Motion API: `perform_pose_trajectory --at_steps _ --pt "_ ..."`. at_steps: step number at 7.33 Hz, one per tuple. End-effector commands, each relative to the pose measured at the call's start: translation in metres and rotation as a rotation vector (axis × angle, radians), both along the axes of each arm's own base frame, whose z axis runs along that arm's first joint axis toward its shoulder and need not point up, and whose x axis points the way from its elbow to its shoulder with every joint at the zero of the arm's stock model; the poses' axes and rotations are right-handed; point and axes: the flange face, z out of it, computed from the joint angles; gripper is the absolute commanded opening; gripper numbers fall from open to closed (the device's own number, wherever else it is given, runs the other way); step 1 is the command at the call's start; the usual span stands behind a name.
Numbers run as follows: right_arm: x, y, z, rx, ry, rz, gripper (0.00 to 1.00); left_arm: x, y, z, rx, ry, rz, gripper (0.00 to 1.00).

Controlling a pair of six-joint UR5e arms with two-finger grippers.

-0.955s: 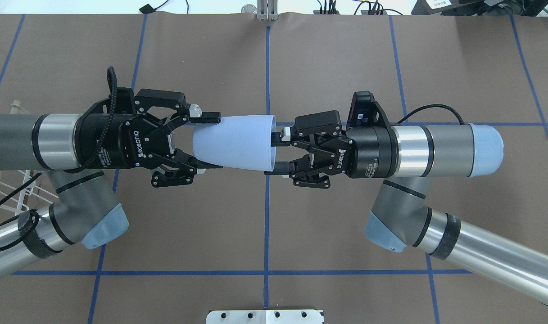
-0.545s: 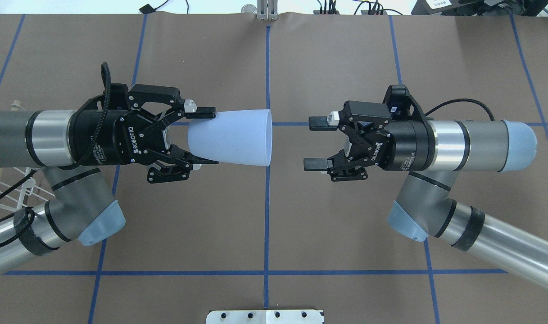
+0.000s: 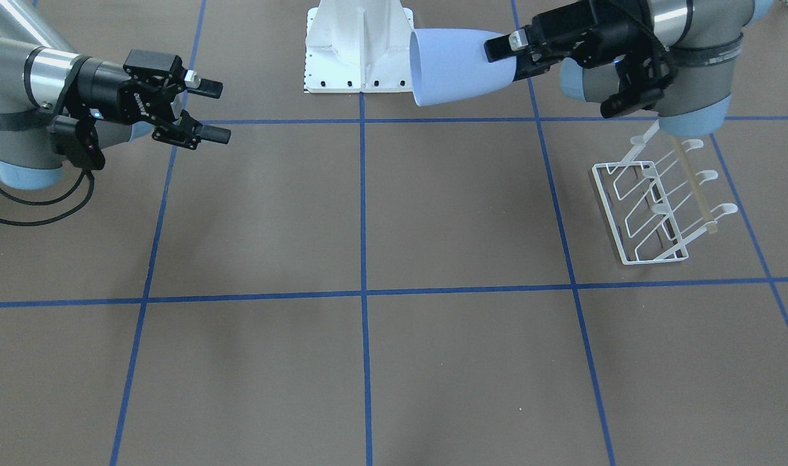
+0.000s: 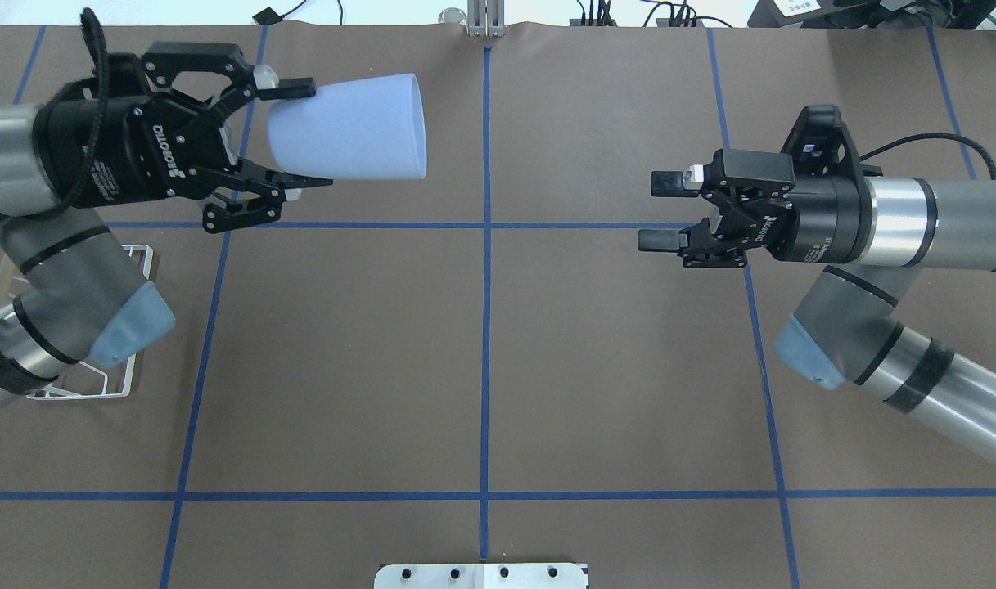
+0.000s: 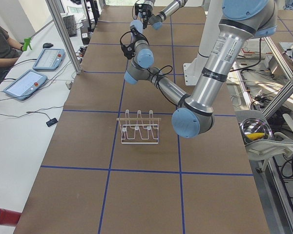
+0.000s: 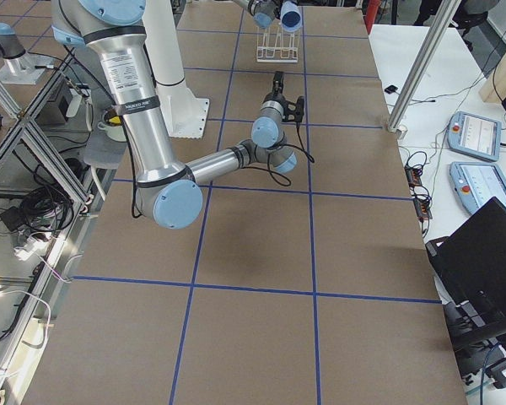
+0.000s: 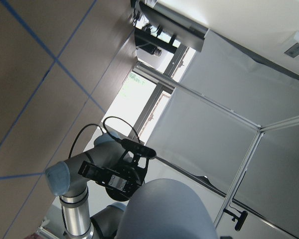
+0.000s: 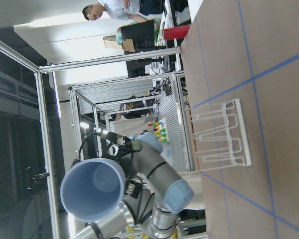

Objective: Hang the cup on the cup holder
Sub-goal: 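Open the right gripper and withdraw it while the left gripper pulls the cup away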

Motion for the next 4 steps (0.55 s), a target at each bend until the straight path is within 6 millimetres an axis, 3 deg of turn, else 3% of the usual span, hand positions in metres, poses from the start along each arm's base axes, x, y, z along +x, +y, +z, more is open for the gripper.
perform_pose_trajectory --at_steps 1,3,4 --pt "0.036 -0.048 0.059 0.115 0.255 0.158 1.0 -0.037 -0.03 0.037 0.066 -0.258 -0.152 0.0" --pt "0.077 -0.079 0.095 0.166 0.507 0.239 1.0 -0.073 -0.056 0.083 0.2 -0.573 -0.233 0.0" --pt "0.09 -0.083 0.117 0.207 0.609 0.275 1.0 -0.108 -0.074 0.093 0.25 -0.709 -0.234 0.0"
